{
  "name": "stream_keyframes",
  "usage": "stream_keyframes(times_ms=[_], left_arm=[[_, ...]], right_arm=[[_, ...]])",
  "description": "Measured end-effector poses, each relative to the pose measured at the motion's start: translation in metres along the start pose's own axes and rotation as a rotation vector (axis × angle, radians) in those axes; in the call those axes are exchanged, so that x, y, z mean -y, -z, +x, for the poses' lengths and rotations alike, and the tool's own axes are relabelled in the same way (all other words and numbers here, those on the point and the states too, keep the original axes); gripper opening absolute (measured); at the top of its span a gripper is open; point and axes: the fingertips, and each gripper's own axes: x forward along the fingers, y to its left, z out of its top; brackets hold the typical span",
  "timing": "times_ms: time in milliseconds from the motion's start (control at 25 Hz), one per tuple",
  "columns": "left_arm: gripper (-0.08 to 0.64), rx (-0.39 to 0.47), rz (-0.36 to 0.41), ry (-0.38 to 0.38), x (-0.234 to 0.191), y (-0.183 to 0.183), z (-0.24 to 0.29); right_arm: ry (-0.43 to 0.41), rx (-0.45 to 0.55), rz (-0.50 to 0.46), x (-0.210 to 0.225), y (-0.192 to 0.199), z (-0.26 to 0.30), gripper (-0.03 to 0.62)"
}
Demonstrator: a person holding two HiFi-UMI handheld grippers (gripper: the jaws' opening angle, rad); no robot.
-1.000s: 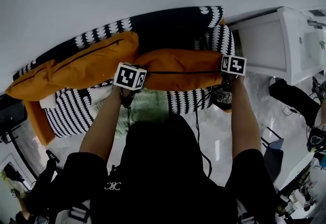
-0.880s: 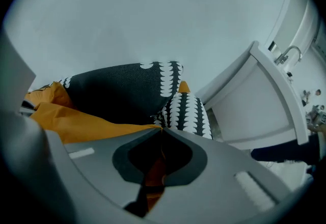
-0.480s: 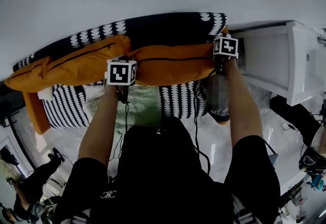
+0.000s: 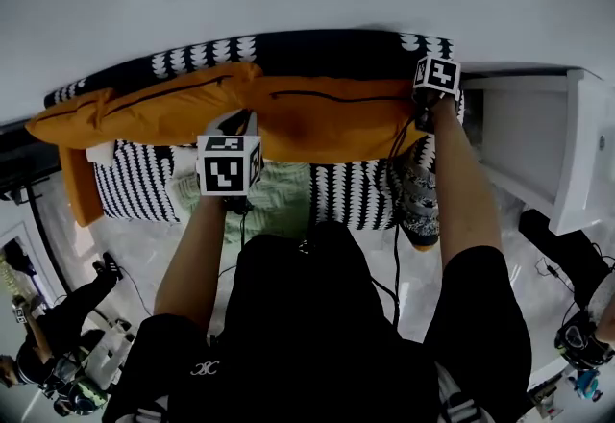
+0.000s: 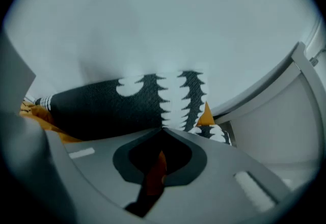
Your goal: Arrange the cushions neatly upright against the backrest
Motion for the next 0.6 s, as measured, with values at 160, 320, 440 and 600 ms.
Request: stream_keyframes(times_ms=[160, 320, 440, 600], left_arm=[[0.01, -0.002, 0.004, 0.047, 0.021, 0.011, -0.01], [0.009, 0.015, 0.034, 0.096, 0.042, 0.013, -0.02], [0.009, 0.06, 0.052, 0.129, 0.053, 0.005, -0.035], [0.011, 0.139, 0.058, 0.145, 0.059, -0.002, -0.064]], right_arm=[[-0.071, 0.13, 0.04, 0.001, -0.021, -0.027, 0.02], [-0.072, 0.263, 0.061, 0.008, -0.031, -0.076, 0.008], [-0.091, 0.393, 0.059, 0.001, -0.03, -0.129, 0.006], [-0.107, 0.532, 0.078, -0.023, -0.009, -0.205, 0.006]])
